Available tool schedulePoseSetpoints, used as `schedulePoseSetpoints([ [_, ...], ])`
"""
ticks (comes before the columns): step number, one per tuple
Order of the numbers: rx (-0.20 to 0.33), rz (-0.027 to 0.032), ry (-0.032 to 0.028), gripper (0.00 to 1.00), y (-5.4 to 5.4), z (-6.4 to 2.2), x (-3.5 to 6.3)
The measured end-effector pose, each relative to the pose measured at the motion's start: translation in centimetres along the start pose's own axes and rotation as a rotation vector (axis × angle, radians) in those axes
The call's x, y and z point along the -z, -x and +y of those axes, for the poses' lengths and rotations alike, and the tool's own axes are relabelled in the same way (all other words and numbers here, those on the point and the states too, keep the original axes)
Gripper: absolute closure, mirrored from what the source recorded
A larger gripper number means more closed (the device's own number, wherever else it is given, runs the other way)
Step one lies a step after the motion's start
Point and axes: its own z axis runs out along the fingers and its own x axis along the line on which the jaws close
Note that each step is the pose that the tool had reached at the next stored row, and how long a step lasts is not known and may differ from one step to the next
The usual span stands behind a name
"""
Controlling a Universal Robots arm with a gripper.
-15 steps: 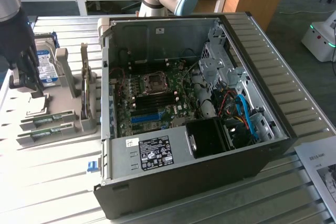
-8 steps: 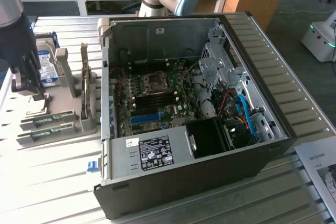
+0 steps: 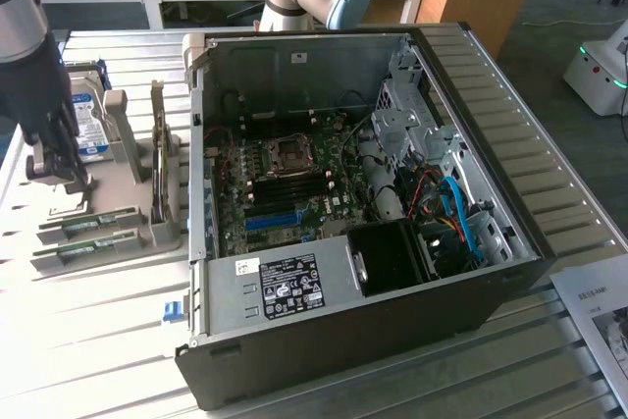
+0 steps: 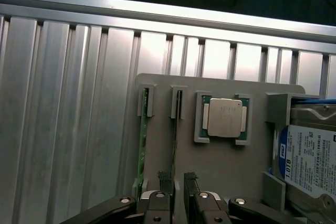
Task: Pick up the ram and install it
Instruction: 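Pick up the ram and move it above insertion slot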
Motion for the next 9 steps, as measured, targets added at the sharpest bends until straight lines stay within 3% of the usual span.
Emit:
schedulePoseSetpoints([
  [9,0.0,0.0001,0.0001,0.76,-0.02,-0.03,-1.0],
])
